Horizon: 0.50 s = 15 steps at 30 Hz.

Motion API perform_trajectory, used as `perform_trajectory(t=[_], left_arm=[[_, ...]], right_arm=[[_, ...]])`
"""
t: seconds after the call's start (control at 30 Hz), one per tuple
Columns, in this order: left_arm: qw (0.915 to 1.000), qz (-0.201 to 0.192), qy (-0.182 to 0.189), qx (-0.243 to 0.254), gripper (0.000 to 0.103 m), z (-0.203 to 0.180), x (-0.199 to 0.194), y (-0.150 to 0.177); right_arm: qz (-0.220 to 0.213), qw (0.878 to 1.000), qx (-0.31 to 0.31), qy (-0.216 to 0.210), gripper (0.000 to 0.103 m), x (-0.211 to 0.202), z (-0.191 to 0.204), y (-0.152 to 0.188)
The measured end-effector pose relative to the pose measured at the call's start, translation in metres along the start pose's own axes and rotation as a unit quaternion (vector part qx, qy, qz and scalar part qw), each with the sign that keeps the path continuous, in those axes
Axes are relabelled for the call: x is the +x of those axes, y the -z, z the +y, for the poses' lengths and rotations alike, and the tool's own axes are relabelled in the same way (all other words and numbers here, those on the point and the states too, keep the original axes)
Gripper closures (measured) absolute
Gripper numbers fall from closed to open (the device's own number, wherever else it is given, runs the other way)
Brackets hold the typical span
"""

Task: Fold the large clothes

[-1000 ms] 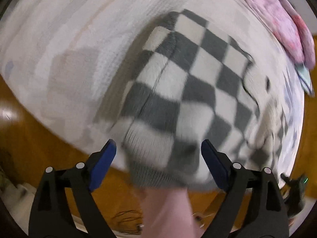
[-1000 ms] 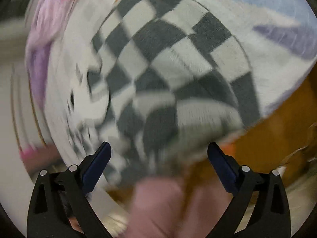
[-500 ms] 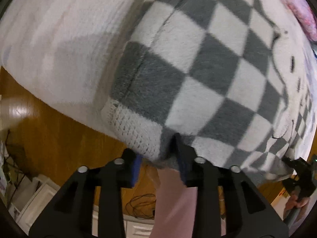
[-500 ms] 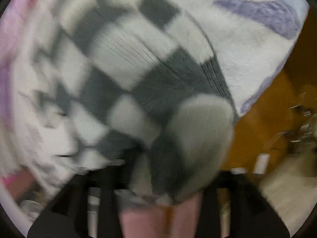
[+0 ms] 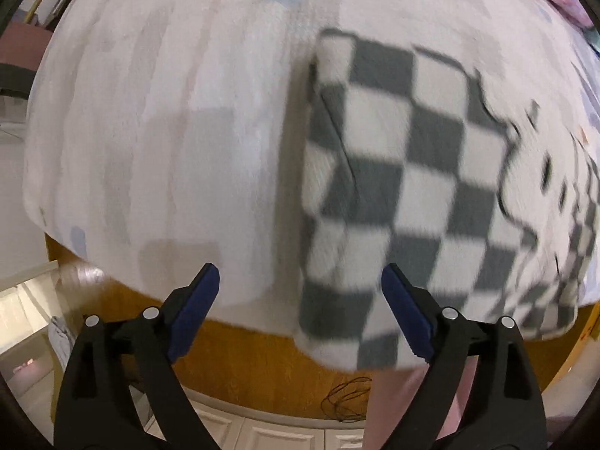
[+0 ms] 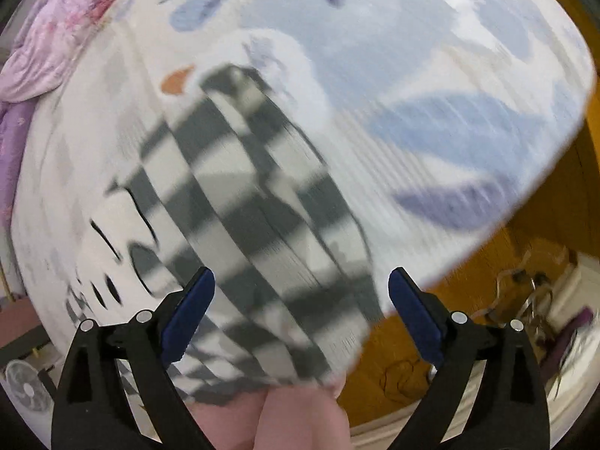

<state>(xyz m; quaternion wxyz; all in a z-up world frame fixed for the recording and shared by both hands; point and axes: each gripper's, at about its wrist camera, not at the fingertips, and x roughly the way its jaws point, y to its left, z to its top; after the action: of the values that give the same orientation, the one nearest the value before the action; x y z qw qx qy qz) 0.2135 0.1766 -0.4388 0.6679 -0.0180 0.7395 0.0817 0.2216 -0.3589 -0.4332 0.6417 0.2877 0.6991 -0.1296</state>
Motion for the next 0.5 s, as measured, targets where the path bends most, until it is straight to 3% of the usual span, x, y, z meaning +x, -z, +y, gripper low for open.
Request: perform_trajectory(t=[0.13, 0.27, 0.3, 0.37, 0.4, 0.5], left_arm=[[0.9997, -0.017, -0.015, 0.008, 0.014, 0.002, -0.005, -0.039], [0.9989, -0.021, -0.038, 0.020, 0.014, 0.002, -0.005, -0.061], [0.9986, -0.019, -0.045, 0.023, 0.014, 0.000, -0.003, -0.064], [0.9979, -0.017, -0.057, 0.023, 0.014, 0.000, 0.003, -0.052], [0.9979, -0.019, -0.059, 0.021, 0.014, -0.001, 0.001, -0.052], [0.9988, -0.024, -0.042, -0.004, 0.014, -0.002, -0.009, -0.048]], right_arm=[[0.025, 0.999, -0.033, -0.009, 0.013, 0.037, 0.043, -0.070], [0.094, 0.994, 0.004, -0.052, 0.016, 0.098, 0.050, -0.108], [0.095, 0.994, 0.020, -0.048, 0.022, 0.108, 0.050, -0.108], [0.064, 0.997, 0.022, -0.049, 0.044, 0.101, 0.057, -0.106], [0.051, 0.997, 0.020, -0.055, 0.062, 0.093, 0.059, -0.104], [0.012, 0.997, 0.014, -0.080, 0.069, 0.059, 0.057, -0.102]])
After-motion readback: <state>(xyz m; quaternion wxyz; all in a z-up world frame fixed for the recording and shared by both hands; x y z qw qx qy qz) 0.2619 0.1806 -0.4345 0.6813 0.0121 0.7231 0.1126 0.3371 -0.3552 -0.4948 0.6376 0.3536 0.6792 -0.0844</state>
